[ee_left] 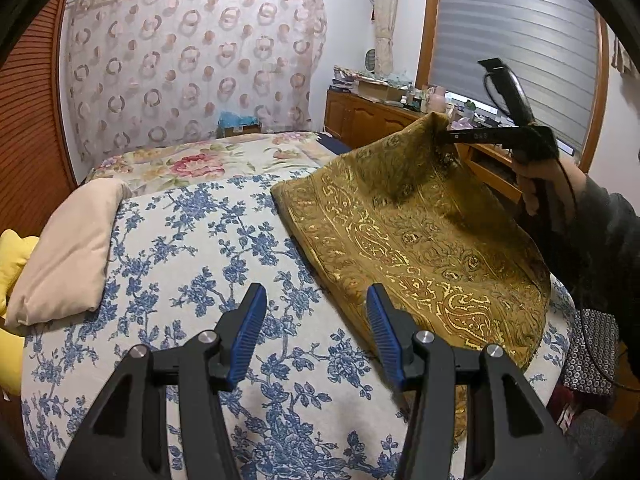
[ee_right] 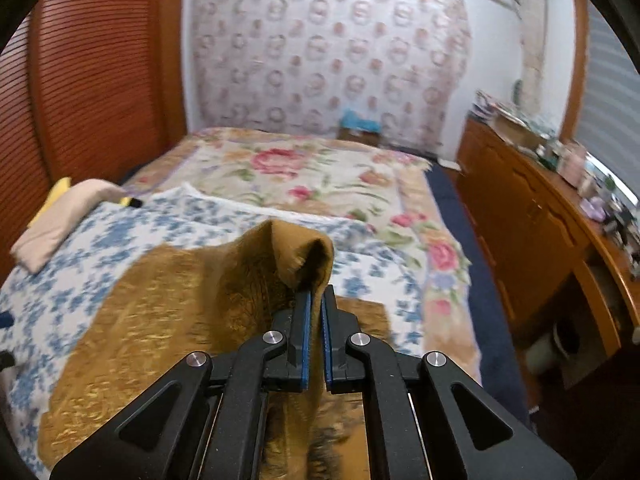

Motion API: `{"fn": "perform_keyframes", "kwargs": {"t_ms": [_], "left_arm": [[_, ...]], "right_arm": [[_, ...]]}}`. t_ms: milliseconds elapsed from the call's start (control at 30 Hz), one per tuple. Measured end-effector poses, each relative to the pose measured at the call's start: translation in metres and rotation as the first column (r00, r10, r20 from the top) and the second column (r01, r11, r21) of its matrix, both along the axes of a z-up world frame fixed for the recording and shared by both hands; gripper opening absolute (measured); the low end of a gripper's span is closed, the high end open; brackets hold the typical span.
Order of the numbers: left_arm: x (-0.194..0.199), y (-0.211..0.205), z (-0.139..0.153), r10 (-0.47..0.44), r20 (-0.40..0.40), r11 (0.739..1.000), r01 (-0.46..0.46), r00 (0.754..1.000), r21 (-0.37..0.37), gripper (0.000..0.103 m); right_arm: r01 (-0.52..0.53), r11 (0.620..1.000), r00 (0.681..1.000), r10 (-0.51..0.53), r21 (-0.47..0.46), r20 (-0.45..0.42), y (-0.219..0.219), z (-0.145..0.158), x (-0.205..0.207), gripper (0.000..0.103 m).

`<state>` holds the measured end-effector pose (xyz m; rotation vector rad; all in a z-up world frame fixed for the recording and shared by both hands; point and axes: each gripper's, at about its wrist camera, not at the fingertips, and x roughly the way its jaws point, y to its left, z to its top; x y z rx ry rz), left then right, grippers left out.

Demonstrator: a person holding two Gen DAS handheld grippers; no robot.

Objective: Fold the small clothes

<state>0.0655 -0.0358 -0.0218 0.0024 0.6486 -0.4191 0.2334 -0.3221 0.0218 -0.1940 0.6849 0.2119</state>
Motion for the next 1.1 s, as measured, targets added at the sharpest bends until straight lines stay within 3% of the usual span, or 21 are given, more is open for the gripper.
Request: {"fn": "perform_keyframes", "kwargs": {"t_ms": [300,400,467,533,767,1100], "left_arm": [[-0.002,-0.013,-0.005,-0.027,-0.018,0.999,0.028,0.999,0.018,0.051],[-0.003,-0.015,-0.006,-0.035,-0.024,0.999,0.036,0.999,0.021,0.051],[-0.003,-0.017,-0.007,-0.038,-0.028,0.999,0.038,0.999,0.022,0.051],[-0.001,-0.019,-0.009,-0.040,-0.034,0.999,0.041,0.999,0.021,0.051],[-0.001,-0.025,-0.014,-0.052,-0.055,0.998,0.054,0.997,0.030,0.051],[-0.002,-0.032,-0.016,-0.064,-0.067,0.997,0.066,0.996,0.036,0.051]], "right_arm": [[0.160,0.984,0.983,-0.166,-0.083,-0.077,-0.025,-0.030,0.034,0.003],[0.177,0.979,0.980,-0.185,-0.099,-0.079,-0.029,-0.030,0.031,0.017],[0.164,0.983,0.982,-0.171,-0.085,-0.082,-0.032,-0.026,0.023,0.028],[0.133,0.989,0.987,-0.138,-0.063,-0.080,-0.032,-0.022,0.012,0.032],[0.004,1.000,0.995,-0.007,-0.029,-0.104,-0.020,-0.028,-0.043,0.032],[-0.002,1.000,0.983,0.000,-0.012,-0.186,-0.029,-0.056,-0.089,0.032]]}}
